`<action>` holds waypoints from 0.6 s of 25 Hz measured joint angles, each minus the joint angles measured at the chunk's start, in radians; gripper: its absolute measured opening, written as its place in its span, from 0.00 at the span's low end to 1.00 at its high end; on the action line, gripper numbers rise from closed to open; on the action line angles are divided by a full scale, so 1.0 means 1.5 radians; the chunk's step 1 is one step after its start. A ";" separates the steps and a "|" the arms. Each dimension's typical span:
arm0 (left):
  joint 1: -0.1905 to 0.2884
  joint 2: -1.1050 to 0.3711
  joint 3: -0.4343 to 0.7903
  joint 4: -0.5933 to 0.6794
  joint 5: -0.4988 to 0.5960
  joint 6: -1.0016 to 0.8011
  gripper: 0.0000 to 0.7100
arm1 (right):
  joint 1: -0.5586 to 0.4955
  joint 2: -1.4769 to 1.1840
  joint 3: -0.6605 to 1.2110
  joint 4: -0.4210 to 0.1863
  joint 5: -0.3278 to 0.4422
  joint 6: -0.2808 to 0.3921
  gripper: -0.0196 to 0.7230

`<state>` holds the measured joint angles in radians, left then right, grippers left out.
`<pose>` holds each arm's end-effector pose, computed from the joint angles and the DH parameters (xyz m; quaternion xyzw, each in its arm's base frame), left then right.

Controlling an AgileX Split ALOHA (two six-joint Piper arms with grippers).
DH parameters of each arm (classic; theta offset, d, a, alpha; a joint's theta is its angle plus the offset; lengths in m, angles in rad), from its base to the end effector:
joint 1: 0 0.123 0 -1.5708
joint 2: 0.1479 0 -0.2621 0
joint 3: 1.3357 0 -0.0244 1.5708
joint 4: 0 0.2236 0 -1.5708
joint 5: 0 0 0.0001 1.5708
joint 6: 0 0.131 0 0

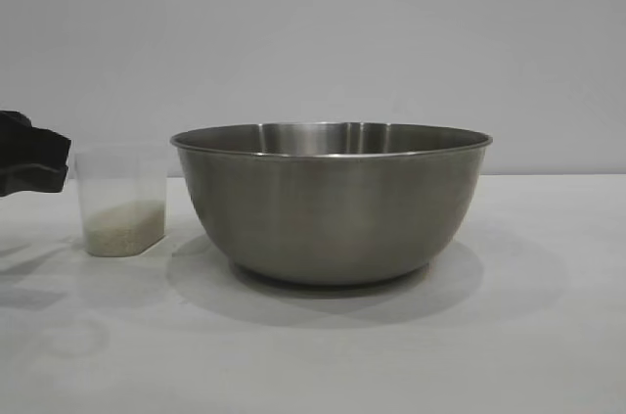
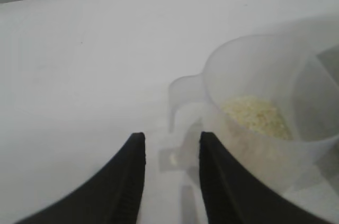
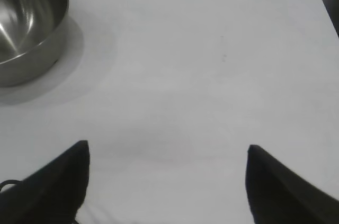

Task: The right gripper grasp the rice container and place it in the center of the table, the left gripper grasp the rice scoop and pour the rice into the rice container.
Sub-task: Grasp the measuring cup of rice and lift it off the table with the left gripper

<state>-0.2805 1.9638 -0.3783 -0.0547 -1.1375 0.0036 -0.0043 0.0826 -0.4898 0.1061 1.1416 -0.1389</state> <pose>0.2880 -0.0762 0.0801 0.0931 0.8173 -0.0647 0.5650 0.0343 0.0125 0.2320 -0.0618 0.8919 0.0210 0.4476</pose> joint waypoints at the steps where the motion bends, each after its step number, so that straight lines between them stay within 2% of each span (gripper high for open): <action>1: 0.000 0.003 -0.004 -0.001 0.000 0.000 0.34 | 0.000 0.000 0.000 0.000 0.000 0.000 0.78; 15: 0.000 0.057 -0.072 0.004 0.000 0.000 0.34 | 0.000 0.000 0.000 0.000 0.000 0.000 0.78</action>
<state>-0.2805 2.0496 -0.4857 -0.0492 -1.1375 0.0036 -0.0043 0.0826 -0.4898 0.1061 1.1416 -0.1389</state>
